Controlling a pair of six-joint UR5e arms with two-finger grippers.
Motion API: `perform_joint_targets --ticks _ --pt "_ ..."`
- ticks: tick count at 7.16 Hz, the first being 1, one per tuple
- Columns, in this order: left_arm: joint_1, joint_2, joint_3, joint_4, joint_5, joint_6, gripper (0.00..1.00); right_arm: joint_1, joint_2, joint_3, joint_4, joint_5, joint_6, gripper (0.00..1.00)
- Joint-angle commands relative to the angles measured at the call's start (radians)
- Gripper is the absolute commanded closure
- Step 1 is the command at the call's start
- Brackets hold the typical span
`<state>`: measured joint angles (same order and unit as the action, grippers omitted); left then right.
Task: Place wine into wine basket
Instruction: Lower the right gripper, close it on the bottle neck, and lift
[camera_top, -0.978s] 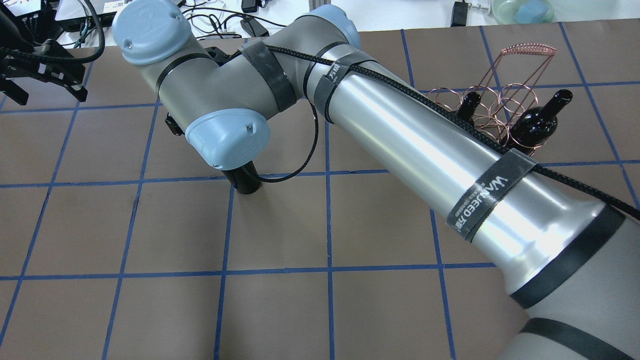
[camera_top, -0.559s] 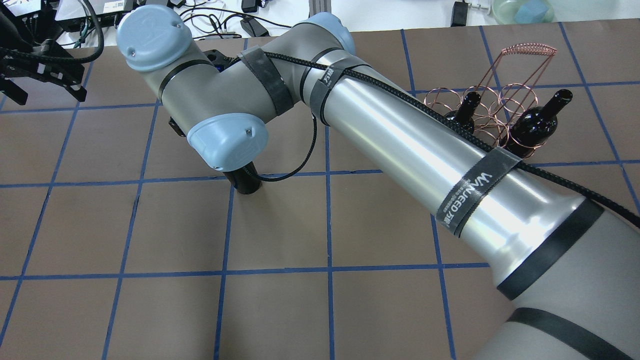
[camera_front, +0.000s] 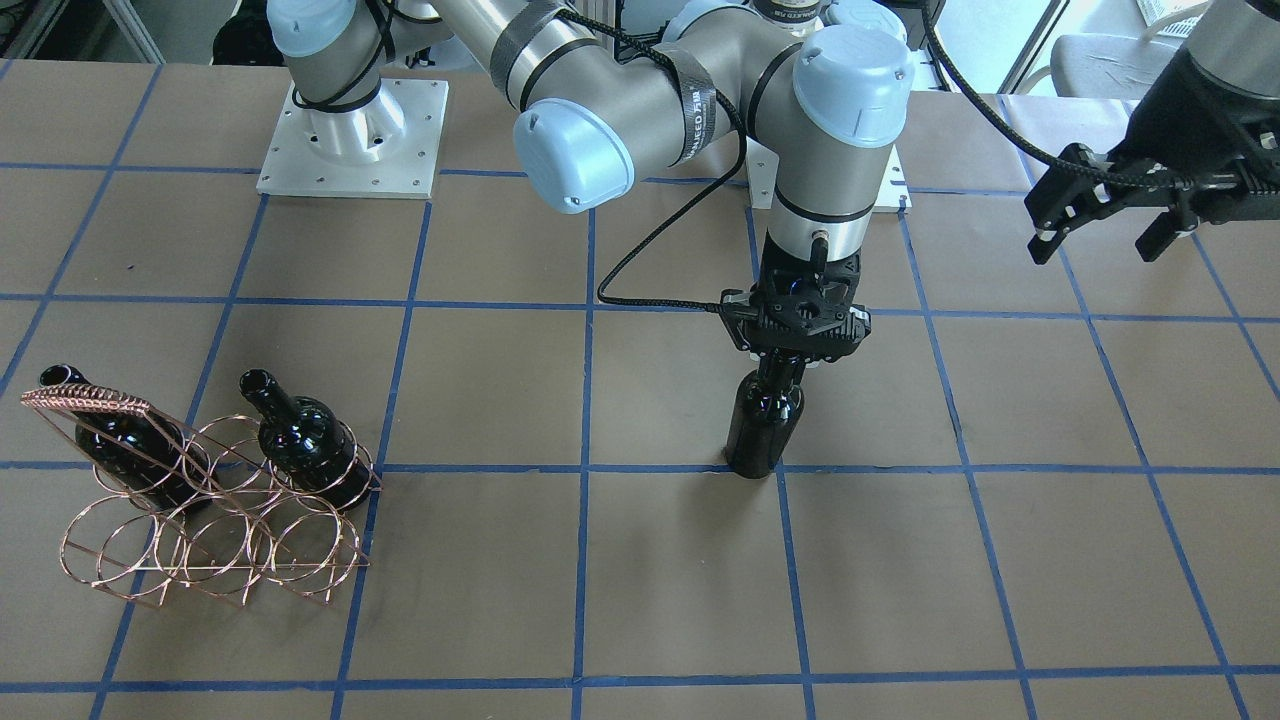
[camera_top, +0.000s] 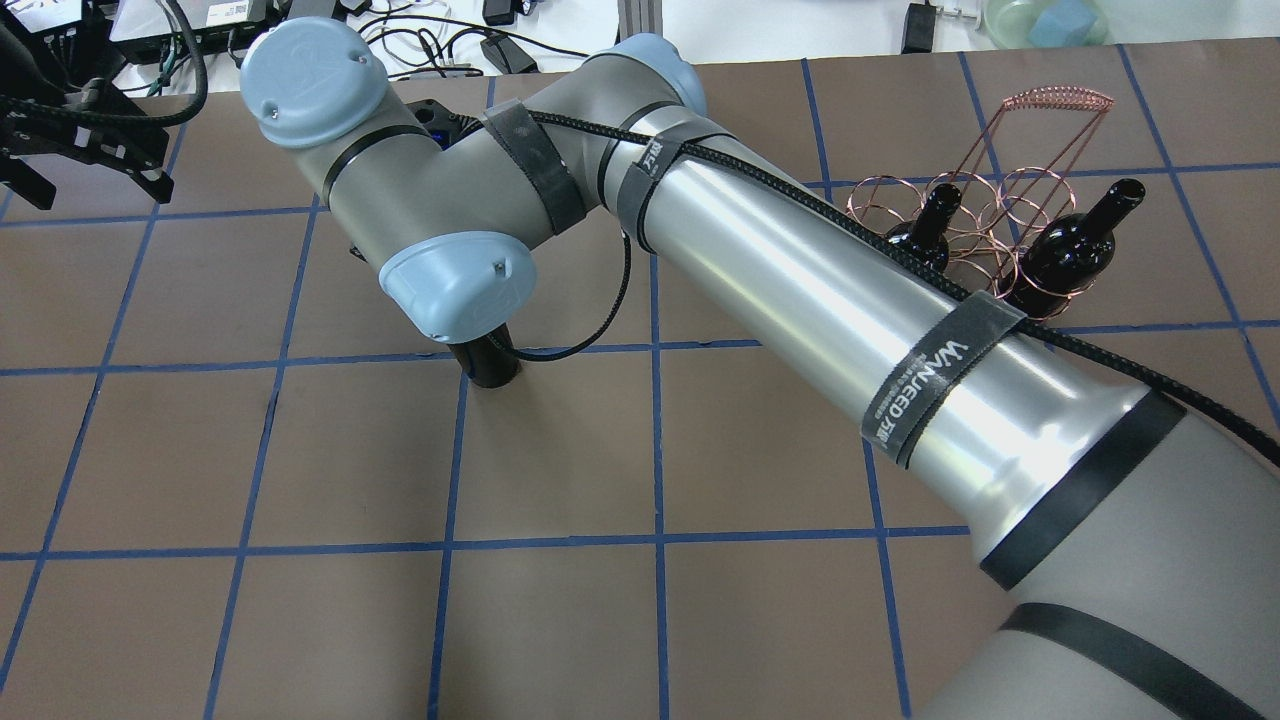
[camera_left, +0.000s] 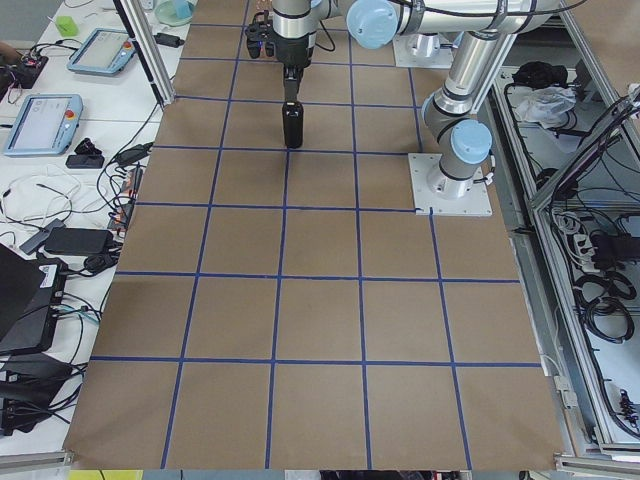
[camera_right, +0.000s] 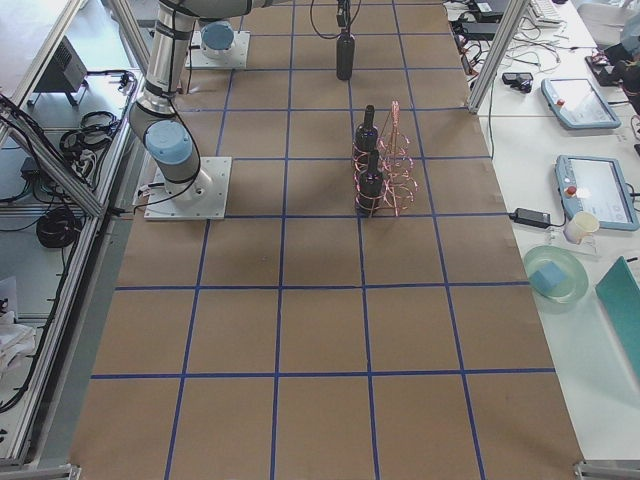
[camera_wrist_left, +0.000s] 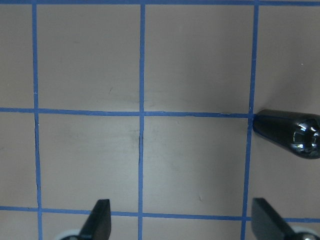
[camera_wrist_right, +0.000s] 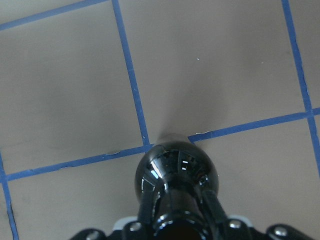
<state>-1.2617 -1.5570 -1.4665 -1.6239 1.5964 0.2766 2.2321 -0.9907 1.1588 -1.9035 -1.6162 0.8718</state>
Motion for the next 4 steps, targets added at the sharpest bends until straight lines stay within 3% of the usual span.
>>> perform_joint_targets --ticks 1,4 --pt "-0.001 0.0 0.0 -0.001 0.001 0.003 0.0 0.0 0.0 0.001 0.0 0.007 0.006 0.83" --pt "-0.008 0.0 0.0 -0.001 0.002 0.003 0.0 -0.031 -0.075 0.031 0.012 0.007 -0.055 0.83"
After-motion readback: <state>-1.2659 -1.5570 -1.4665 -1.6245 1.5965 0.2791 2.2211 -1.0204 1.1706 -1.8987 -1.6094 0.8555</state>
